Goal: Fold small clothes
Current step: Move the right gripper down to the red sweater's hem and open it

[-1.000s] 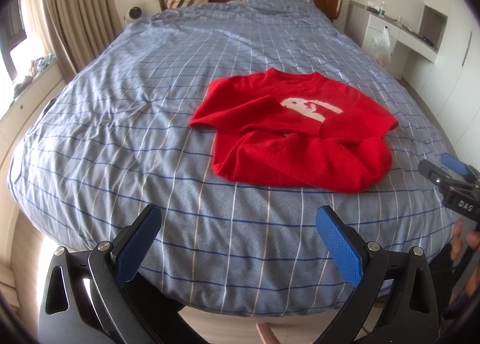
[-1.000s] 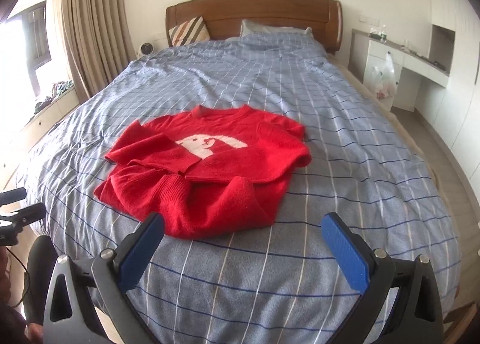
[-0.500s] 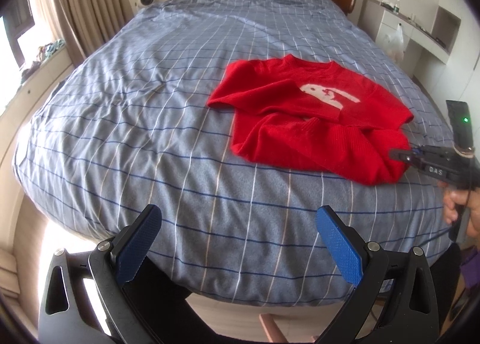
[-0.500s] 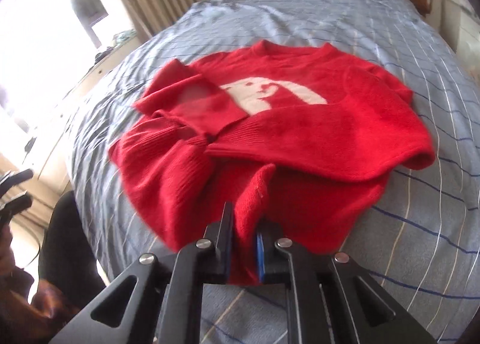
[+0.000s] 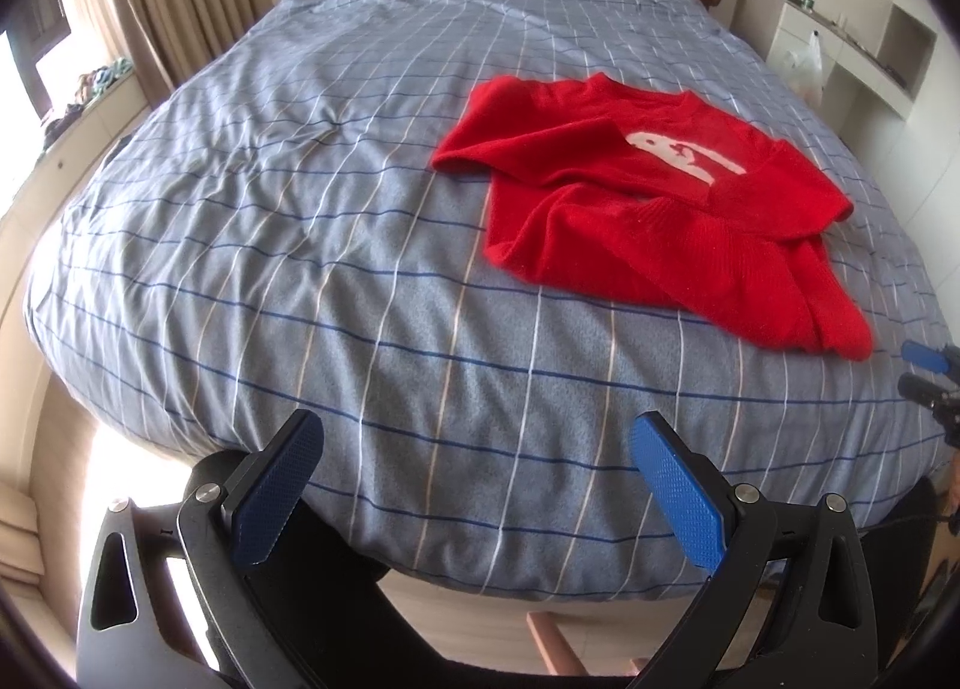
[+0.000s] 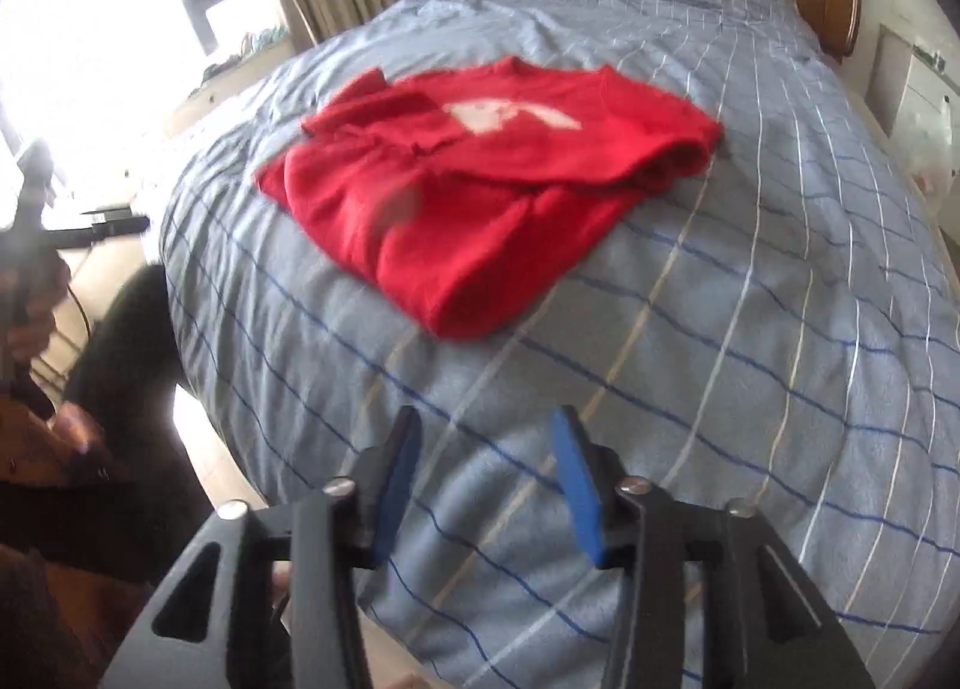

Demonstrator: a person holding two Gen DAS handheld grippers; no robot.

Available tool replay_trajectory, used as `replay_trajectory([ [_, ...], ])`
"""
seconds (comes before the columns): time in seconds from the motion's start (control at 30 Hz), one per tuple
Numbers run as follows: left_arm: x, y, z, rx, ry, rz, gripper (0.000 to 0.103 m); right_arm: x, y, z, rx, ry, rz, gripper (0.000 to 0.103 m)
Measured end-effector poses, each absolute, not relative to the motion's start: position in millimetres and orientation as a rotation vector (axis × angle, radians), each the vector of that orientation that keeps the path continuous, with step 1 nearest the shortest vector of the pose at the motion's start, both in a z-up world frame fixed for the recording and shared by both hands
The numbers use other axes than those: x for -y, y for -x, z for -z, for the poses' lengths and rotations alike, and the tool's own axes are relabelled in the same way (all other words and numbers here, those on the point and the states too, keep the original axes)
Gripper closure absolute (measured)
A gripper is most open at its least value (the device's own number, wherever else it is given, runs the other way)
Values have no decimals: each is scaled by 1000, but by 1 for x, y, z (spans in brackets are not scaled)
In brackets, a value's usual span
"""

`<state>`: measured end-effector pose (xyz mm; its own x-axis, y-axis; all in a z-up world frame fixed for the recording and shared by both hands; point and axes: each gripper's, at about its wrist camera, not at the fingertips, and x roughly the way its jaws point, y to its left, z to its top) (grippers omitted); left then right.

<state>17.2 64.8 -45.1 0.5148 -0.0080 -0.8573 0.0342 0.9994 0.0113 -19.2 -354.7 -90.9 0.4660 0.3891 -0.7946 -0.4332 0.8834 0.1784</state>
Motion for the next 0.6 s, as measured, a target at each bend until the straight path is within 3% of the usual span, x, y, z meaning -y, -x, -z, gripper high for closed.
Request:
replay_trajectory([
  [0.17, -64, -15, 35, -1004, -21, 29, 0, 286, -50, 65, -878, -75, -646, 37],
  [0.3, -74, -6, 28, -986, -6, 20, 0, 236, -115, 95, -940, -43, -611, 37],
  [0.37, -84, -2, 28, -982, 1, 6, 0, 221, -128, 116, -1032, -84, -681, 47],
  [0.43, -97, 1, 32, -983, 13, -12, 0, 197, -109, 125, -1108, -45, -860, 49],
  [0.6, -122, 2, 49, -1009, 64, -46, 0, 149, 30, 136, -1272, 356, -1316, 50],
])
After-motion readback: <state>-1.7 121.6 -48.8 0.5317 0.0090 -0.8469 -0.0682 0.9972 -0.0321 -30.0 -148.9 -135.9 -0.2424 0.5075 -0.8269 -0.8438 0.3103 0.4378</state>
